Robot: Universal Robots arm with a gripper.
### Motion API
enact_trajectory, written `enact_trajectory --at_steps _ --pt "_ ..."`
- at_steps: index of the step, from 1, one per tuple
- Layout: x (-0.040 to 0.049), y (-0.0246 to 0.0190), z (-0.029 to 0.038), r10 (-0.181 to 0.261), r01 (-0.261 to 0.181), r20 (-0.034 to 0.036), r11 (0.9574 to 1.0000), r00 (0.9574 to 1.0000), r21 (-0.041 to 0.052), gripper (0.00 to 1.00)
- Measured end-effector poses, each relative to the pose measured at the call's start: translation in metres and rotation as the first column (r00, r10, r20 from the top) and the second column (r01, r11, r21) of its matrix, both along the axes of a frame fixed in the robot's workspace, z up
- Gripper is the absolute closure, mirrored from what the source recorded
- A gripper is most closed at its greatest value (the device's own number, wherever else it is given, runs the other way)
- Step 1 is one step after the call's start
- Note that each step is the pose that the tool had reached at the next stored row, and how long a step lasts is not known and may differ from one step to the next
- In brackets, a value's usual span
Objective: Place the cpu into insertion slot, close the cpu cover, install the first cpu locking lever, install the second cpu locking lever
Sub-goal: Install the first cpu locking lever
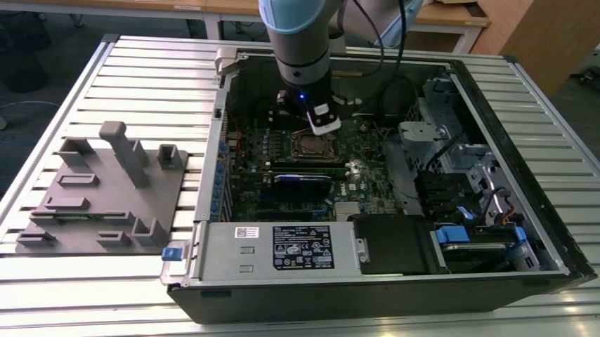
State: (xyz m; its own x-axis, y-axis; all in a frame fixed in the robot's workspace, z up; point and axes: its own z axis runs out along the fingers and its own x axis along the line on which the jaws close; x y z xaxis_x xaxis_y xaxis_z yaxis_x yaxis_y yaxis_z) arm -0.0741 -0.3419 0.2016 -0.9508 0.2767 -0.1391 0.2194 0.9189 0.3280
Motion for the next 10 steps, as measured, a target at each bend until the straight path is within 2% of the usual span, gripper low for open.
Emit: enact_trajectory --at_steps 10 --pt "-0.0034 0.0006 -0.0025 -0.002 0.002 0.0001 1.0000 1.0000 -0.0003 0.90"
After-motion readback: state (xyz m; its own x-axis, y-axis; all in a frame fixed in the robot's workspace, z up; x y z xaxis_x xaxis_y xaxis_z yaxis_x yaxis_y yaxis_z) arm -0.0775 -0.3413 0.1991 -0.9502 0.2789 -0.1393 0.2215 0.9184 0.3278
